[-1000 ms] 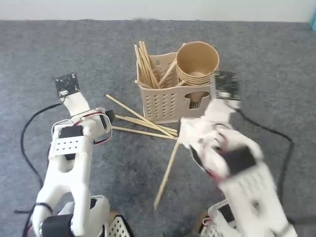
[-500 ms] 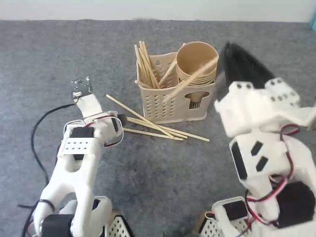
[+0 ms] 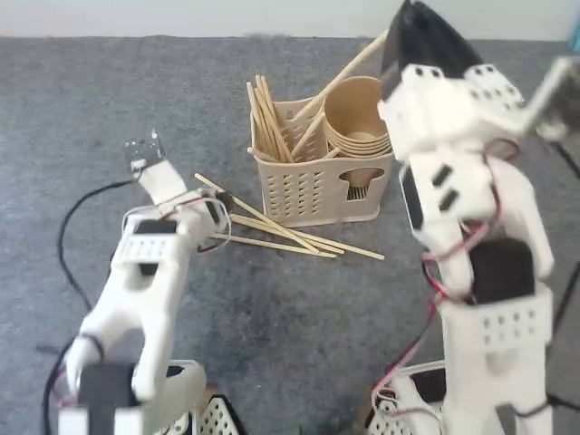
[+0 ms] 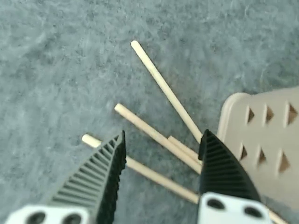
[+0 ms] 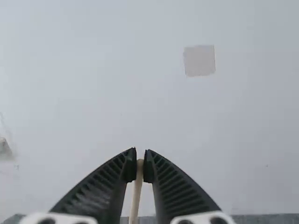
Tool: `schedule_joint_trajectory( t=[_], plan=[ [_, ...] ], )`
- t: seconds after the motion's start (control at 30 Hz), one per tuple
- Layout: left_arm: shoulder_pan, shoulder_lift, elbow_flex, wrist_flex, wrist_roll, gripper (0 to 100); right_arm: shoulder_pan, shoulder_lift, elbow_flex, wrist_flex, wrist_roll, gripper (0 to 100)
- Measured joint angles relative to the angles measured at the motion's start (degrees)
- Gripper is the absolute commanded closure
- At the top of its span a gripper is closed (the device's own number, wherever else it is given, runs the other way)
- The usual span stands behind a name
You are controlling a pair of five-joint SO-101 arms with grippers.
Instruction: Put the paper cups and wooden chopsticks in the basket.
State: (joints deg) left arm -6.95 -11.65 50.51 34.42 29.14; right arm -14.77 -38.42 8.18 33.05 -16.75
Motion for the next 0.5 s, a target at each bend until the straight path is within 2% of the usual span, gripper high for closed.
schedule_joint_trajectory(
  t=[0.17,0.3,0.5],
  plan=[
    [-1.8,13.6,-11.8,3.8,1.4,76,-0.2,5.4,0.0,0.5,0.4,99.2],
    [-2.0,18.9,-17.7,6.2,4.5,76,-0.9,7.4,0.0,5.3,3.2,99.0],
    [-2.1,22.0,-22.9,6.5,6.8,76,-1.5,7.4,0.0,11.2,3.3,82.4]
  ],
)
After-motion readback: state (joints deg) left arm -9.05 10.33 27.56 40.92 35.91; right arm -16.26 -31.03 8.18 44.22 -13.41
